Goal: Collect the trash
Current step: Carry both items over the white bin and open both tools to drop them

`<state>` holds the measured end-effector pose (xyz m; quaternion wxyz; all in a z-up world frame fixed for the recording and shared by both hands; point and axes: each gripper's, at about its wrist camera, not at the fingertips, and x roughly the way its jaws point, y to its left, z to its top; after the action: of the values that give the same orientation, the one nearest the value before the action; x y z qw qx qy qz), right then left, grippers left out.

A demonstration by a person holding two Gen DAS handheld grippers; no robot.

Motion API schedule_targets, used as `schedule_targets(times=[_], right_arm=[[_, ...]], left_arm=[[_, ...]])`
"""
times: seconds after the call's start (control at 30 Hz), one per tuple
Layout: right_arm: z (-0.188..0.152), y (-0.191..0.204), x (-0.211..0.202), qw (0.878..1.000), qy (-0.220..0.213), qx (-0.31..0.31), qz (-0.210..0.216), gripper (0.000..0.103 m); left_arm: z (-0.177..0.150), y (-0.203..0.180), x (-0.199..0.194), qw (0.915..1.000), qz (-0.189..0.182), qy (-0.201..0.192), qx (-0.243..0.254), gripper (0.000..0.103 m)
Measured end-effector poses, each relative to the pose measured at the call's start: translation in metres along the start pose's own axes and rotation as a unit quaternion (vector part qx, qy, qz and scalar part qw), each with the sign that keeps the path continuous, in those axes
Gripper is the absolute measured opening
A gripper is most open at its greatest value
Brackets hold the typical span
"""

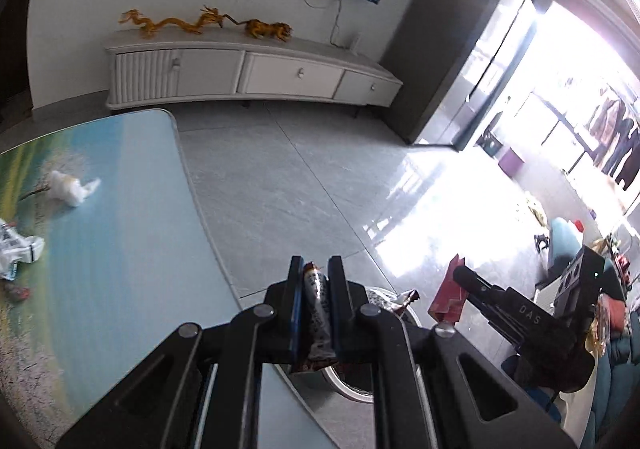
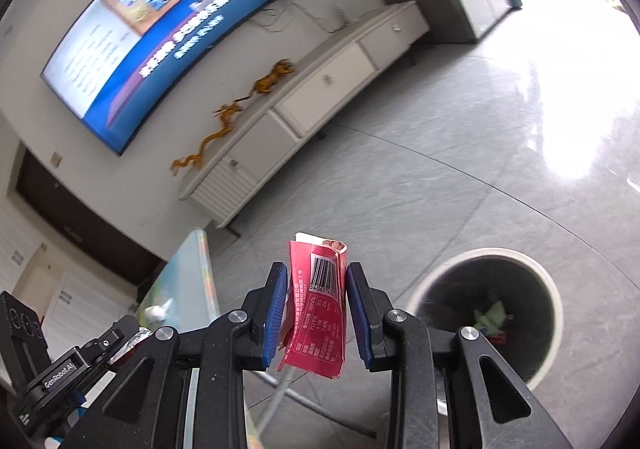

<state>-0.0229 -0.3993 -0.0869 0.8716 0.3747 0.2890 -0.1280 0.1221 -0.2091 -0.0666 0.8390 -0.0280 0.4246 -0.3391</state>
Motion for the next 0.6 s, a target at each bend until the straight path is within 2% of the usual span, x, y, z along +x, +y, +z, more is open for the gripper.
schedule_targets(times=[0.3,0.43,0.6], right_arm=[[-0.006,-0.075,0.018,0.996,0.026,0.049,-0.075,0.029],[-0.01,-0.094,0.026,0.993,0.039,0.062,-0.097,0.031],[-0.016,-0.118,0.029,0.989,0.047,0.075,-0.118,0.034]], left_arm=[[-0.023,-0.072,0.103,0.9938,0.014,0.09,0.063,0.011],[-0.036,-0.087,0.138,0.9893,0.012,0.125,0.074,0.014],[-0.046,-0.099,0.176,0.9843,-0.006,0.164,0.065,0.018]])
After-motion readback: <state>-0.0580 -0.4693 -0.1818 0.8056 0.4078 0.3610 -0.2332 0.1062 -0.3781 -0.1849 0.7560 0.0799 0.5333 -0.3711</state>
